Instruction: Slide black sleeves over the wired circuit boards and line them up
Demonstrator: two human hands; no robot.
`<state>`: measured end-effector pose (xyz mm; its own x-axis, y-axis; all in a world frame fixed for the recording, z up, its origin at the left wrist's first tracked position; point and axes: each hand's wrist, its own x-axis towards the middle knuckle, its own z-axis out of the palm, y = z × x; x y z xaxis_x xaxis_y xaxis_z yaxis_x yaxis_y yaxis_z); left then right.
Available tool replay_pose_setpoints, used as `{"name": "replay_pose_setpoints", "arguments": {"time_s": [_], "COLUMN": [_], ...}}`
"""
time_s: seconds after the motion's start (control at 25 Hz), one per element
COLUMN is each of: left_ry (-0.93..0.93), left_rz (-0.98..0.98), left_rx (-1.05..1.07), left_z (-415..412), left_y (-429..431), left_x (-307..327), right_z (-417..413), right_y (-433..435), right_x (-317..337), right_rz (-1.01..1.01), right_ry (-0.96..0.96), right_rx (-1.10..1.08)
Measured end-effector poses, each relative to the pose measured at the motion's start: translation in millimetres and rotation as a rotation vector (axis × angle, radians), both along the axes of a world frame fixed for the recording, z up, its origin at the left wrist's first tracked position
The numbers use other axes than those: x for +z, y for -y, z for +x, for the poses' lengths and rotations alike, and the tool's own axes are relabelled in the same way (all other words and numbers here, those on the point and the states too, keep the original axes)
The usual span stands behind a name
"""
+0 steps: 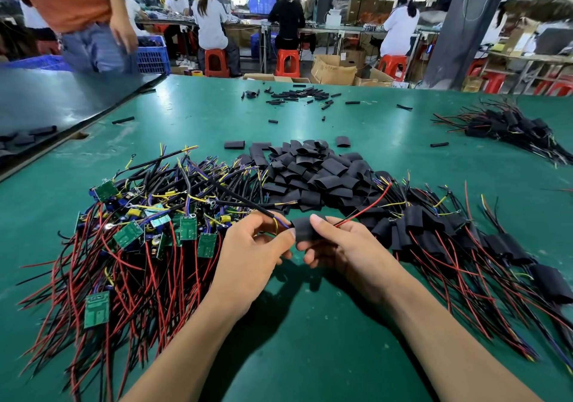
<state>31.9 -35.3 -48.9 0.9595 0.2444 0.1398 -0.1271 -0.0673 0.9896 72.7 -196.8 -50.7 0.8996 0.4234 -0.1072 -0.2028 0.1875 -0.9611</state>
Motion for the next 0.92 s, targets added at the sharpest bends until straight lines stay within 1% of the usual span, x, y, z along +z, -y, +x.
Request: {"name": "replay_pose_setpoints", "arguments": {"time_s": [0.16,0.24,0.32,0.4,0.52,0.6,0.64,0.68,0.76,0.92], "left_ry": [-0.022,-0.036,-0.028,-0.002,-0.008,-0.043,-0.062,-0.081,-0.109,-0.140], "left_rz": [-0.049,-0.087,-0.109,-0.144,-0.258,-0.260,-0.233,-0.209,-0.175,-0.134], "left_rx": [-0.021,-0.065,-0.083,-0.062,-0.029,-0.016,-0.012,-0.007,0.000,0.015], "left_z": [0,-2,-4,-6,-4,-3,-3,-3,-3,-2], "left_y": [0,2,5,7,6,5,5,5,6,4], "left_x": [0,1,2,4,7,7,6,4,2,-1], "right_z": [-2,-1,-1,-1,2,4,5,6,9,14], "right_y": [3,8,8,2,-1,10,16,21,32,47], "right_x": [6,10,12,15,19,23,25,26,30,36], "right_rz": [-0.028,-0.023,0.035,0.201,0.627,0.847,0.911,0.940,0.933,0.896], "right_ry": [-0.017,-0.088,-0.160,-0.193,-0.270,-0.345,-0.359,-0.358,-0.318,-0.225], "right_rx": [0.025,0.047,0.036,-0.044,-0.232,-0.323,-0.353,-0.379,-0.468,-0.719]}}
